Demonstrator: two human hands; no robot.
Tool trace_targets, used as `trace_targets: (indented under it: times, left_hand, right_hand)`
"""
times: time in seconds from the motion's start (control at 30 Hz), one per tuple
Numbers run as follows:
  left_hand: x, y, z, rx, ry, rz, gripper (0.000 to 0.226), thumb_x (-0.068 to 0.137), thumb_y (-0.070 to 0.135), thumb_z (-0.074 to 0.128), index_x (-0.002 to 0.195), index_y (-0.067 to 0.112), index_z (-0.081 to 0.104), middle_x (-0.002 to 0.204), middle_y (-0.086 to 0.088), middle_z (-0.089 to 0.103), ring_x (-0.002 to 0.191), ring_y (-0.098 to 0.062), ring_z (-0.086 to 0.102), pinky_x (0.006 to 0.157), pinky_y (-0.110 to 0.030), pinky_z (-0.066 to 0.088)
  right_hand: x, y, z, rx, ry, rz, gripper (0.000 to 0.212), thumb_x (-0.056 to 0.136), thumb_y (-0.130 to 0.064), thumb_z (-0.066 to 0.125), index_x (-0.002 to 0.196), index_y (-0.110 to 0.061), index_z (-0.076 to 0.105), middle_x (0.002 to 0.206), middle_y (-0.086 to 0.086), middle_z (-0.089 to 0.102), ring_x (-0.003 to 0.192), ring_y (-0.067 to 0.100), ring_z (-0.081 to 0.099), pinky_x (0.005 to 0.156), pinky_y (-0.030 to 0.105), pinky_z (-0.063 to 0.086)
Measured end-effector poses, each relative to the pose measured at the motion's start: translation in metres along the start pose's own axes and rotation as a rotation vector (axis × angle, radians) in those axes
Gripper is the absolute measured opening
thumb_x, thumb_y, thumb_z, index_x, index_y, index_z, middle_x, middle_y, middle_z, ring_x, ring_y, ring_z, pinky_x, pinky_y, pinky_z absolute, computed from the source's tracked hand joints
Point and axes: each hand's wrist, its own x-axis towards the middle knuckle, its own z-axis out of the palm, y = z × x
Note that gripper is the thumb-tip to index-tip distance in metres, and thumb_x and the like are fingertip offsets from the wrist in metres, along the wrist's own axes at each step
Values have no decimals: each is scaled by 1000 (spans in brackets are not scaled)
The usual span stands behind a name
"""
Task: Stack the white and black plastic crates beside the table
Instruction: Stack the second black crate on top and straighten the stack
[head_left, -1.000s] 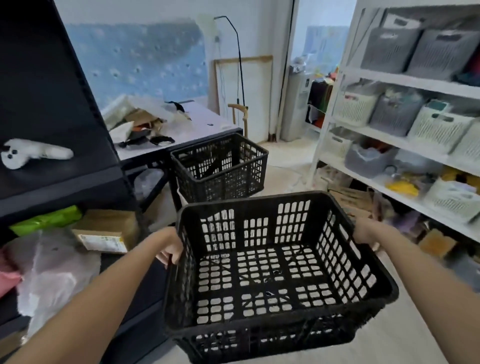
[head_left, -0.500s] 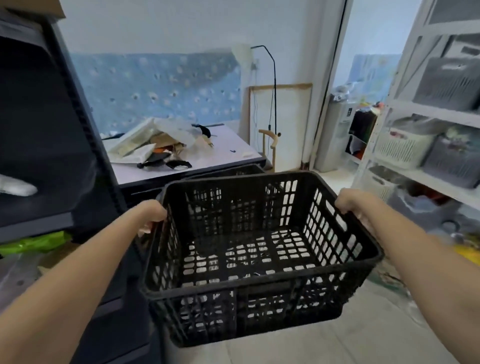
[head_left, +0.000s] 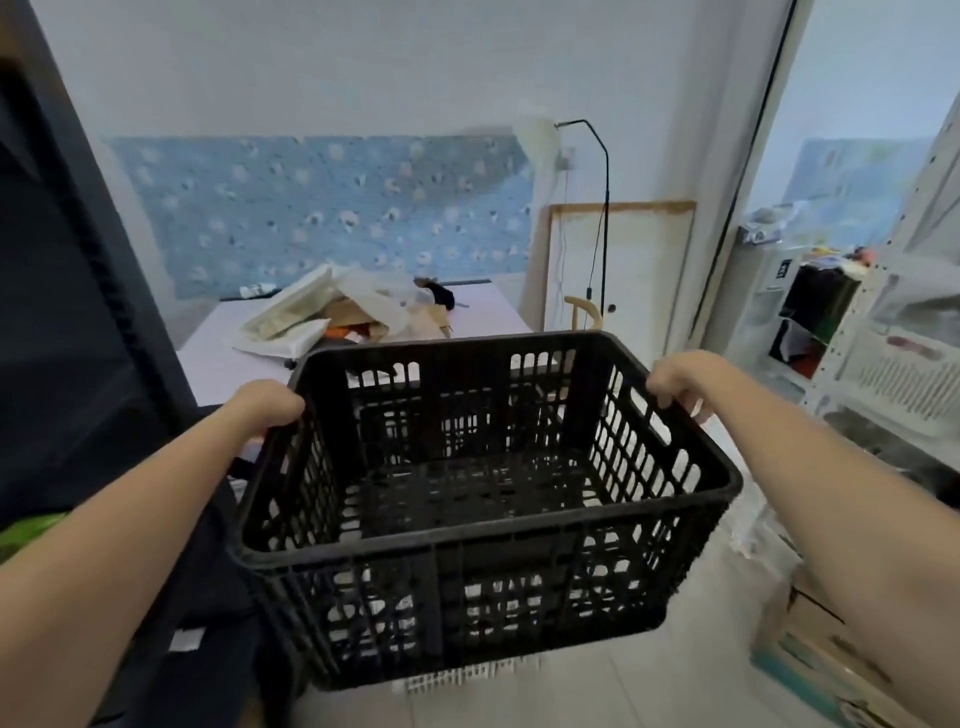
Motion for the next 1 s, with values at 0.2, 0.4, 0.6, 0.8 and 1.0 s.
trace_targets:
  times: [0.2, 0.4, 0.6, 0.8, 1.0]
  left_hand:
    - [34, 41, 5, -41, 44, -46, 31, 88, 13, 50, 99, -10, 68, 111, -29, 66, 101, -40, 64, 87, -41, 51]
    - [65, 60, 18, 25, 83, -111, 34, 92, 12, 44, 105, -13, 64, 116, -31, 63, 100, -40, 59, 83, -36, 45]
    - [118, 69, 21, 59, 92, -127, 34, 92, 13, 47, 108, -12, 63, 120, -31, 61, 111, -41, 58, 89, -35, 46]
    - [177, 77, 18, 59, 100, -129, 32, 91, 12, 50, 109, -10, 64, 121, -29, 61, 113, -39, 57, 90, -34, 45]
    - [214, 85, 30, 63, 115, -87, 32, 91, 9, 51, 112, -12, 62, 122, -31, 60, 114, -41, 57, 91, -36, 45]
  right_hand:
    - [76, -1, -52, -55, -62, -34, 19, 96, 0, 39, 110, 0, 51, 110, 21, 63, 97, 33, 62, 79, 41, 53]
    - [137, -18, -73, -115, -138, -118, 25, 96, 3, 35, 91, -1, 59, 89, 12, 66, 90, 27, 64, 54, 31, 53]
    - [194, -43, -74, -141, -152, -148, 27, 96, 0, 39, 119, 0, 52, 123, 22, 62, 99, 31, 61, 61, 31, 50]
    - [241, -62, -87, -96, -159, -128, 30, 95, -3, 43, 123, -3, 54, 119, 18, 66, 114, 29, 62, 73, 34, 53]
    - [279, -75, -91, -139, -119, -122, 32, 93, -5, 51, 124, -3, 56, 117, 16, 67, 107, 26, 65, 76, 34, 56]
